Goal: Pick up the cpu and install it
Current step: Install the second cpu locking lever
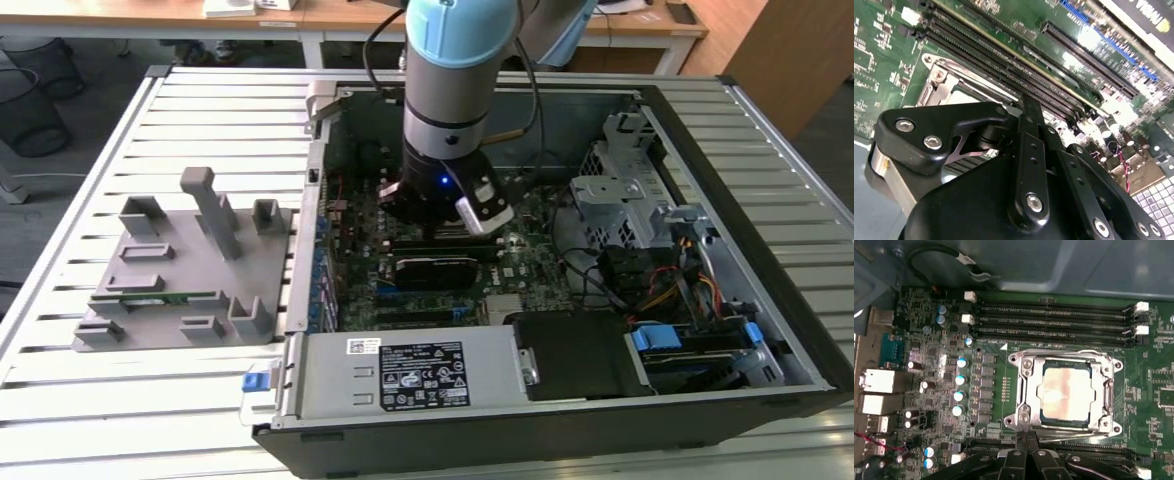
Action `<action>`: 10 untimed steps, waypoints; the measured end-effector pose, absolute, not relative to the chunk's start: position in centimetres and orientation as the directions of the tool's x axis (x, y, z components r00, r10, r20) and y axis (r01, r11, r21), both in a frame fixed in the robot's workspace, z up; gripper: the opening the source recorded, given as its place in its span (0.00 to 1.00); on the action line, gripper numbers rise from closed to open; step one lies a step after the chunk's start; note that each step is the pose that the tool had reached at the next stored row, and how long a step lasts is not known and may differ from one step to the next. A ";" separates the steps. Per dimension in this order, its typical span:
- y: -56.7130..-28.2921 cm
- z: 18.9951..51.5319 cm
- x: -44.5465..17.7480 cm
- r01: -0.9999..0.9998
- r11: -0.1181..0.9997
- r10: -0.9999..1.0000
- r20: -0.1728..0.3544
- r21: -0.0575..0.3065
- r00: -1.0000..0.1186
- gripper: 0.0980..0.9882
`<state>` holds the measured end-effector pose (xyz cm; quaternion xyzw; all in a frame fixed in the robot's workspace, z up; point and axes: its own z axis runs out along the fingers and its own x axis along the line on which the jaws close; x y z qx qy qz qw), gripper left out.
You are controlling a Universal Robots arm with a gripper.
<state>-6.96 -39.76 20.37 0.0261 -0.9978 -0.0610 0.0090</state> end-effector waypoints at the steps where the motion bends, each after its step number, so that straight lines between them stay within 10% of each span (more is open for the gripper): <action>1: -39.8 20.4 -7.0 -0.051 0.990 -0.053 0.014 0.130 -0.998 0.01; 10: -40.8 20.2 -7.2 -0.051 0.983 -0.054 0.012 0.175 -0.998 0.01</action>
